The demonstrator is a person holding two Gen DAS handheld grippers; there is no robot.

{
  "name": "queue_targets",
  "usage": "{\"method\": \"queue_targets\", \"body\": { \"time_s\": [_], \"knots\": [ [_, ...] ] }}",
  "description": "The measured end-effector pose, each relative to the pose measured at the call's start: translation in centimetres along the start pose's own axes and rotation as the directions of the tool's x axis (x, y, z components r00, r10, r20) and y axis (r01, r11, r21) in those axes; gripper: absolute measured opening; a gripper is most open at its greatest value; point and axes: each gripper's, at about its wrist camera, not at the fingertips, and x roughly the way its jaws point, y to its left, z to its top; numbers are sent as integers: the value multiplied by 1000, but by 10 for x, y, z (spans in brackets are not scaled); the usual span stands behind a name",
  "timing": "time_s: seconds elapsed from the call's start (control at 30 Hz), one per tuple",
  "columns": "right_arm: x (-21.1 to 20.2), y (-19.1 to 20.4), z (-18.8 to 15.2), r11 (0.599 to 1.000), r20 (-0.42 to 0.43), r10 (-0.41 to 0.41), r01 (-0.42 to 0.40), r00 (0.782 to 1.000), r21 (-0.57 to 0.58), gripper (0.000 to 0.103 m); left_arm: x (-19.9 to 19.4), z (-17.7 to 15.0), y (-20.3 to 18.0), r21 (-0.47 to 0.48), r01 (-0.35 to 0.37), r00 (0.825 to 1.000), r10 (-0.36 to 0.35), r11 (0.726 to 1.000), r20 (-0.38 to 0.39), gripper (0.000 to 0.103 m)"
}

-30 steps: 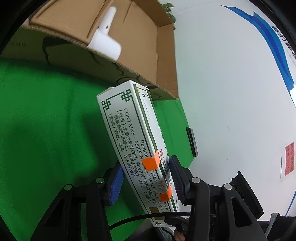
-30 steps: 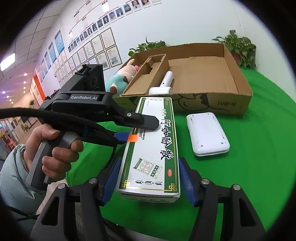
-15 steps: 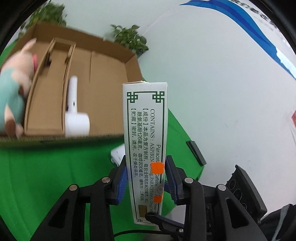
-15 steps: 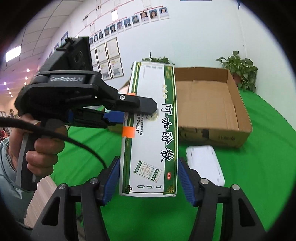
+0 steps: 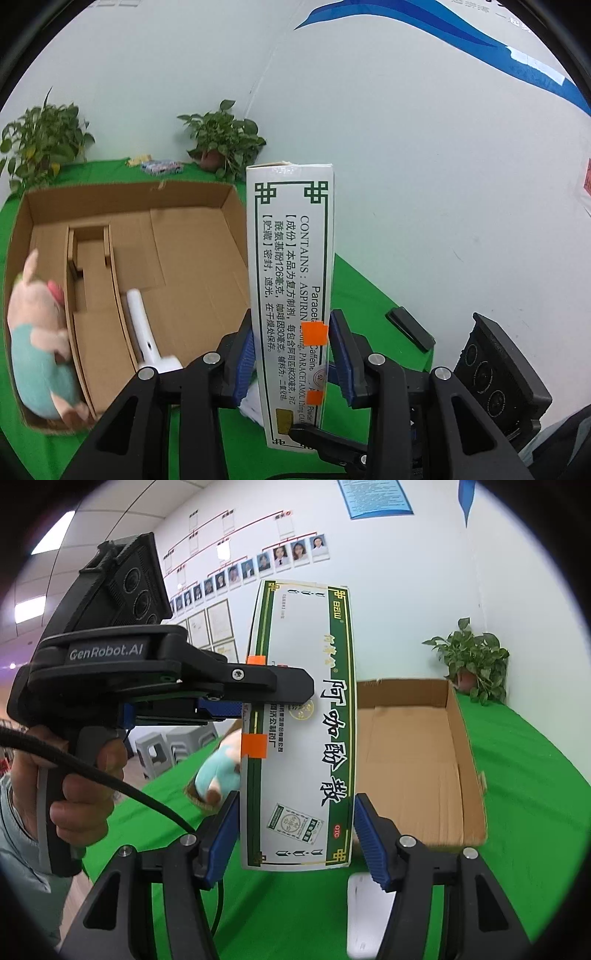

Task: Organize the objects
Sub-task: 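Carry the medicine box with the left gripper into the box beside the dryer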

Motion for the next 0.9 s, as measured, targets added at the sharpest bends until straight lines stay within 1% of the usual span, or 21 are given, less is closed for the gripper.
{"method": "queue_targets", "body": {
  "time_s": [0.13, 0.2, 0.37, 0.43, 0.57, 0.73, 0.9],
  "knots": [
    [13, -10, 14, 999, 12, 19, -19, 1000, 34, 59, 9, 23, 2, 26, -31, 1000, 31, 999, -3, 34],
    [21, -17, 20, 996, 5, 44, -44, 999, 71, 59, 15, 29, 7, 21, -39, 999, 39, 999, -9, 34],
    [41, -28, 25, 992, -29, 62, -58, 998, 108, 59, 37, 38, 28, -4, -42, 998, 42, 999, -37, 34],
    [48, -32, 24, 992, -49, 61, -55, 997, 112, 59, 50, 38, 42, -21, -42, 998, 41, 999, -56, 34],
    [66, -44, 19, 989, -117, 70, -53, 991, 137, 59, 85, 33, 74, -76, -40, 994, 32, 996, -104, 34],
    [93, -57, 3, 985, -201, 64, -30, 977, 168, 59, 129, 19, 118, -167, -39, 984, 9, 985, -177, 34],
    [120, -64, -15, 979, -299, 76, -14, 951, 203, 59, 163, 0, 158, -264, -51, 971, -14, 963, -238, 34]
  ]
}}
